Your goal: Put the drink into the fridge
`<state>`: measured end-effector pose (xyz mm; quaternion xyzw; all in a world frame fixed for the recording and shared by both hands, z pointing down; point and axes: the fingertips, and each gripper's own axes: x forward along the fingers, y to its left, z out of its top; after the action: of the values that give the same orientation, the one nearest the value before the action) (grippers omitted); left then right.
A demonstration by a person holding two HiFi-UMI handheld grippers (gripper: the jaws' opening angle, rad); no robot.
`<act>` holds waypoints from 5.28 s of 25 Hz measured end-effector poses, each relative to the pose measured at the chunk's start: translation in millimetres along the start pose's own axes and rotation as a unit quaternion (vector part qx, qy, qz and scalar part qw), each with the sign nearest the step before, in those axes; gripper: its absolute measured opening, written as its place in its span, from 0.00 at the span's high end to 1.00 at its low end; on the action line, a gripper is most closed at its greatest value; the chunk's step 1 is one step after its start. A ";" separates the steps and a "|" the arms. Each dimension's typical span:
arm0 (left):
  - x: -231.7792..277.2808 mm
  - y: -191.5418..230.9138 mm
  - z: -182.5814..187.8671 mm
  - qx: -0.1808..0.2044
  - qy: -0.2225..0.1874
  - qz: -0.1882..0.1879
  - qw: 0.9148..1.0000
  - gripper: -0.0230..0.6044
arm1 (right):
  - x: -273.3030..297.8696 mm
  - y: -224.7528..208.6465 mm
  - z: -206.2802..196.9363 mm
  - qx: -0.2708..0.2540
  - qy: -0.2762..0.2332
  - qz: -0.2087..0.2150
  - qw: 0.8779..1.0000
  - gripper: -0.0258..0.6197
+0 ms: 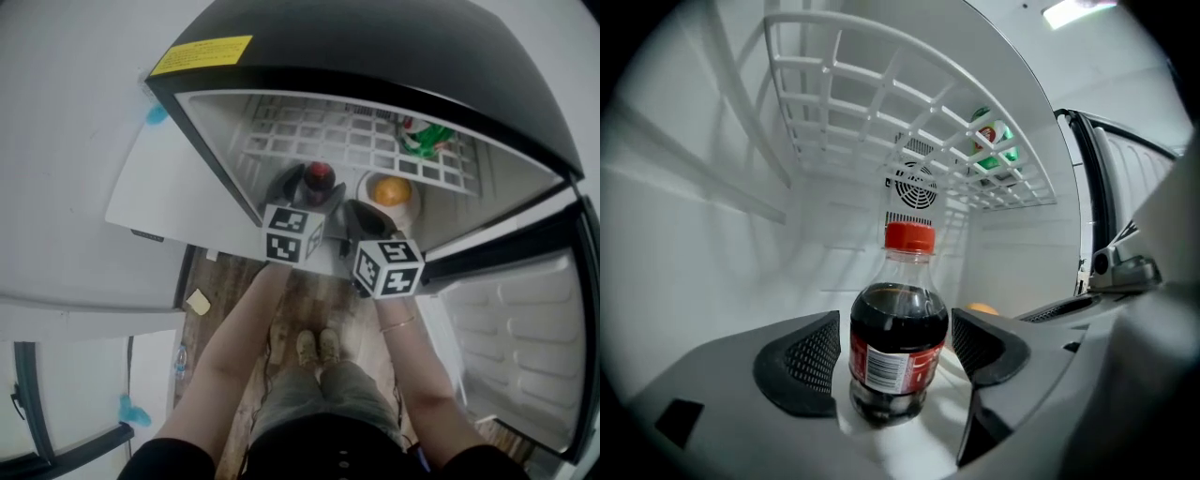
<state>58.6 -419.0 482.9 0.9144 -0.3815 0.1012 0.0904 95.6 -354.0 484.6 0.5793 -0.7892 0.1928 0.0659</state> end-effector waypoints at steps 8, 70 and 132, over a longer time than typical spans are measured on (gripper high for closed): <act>-30.3 -9.7 2.1 -0.017 0.006 0.001 1.000 0.39 | -22.7 10.9 1.0 -0.003 0.000 0.005 1.000 0.95; -183.2 -77.5 50.1 -0.013 -0.067 0.006 0.998 0.95 | -111.7 88.8 38.3 -0.074 -0.075 0.085 0.991 0.95; -172.5 -98.1 20.3 -0.051 -0.024 -0.022 0.998 0.95 | -122.8 94.1 26.8 -0.110 -0.057 0.112 0.986 0.95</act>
<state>12.5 -238.9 410.9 0.9188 -0.3682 0.0578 0.1296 49.7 -231.1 398.3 0.4866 -0.8679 0.0776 0.0626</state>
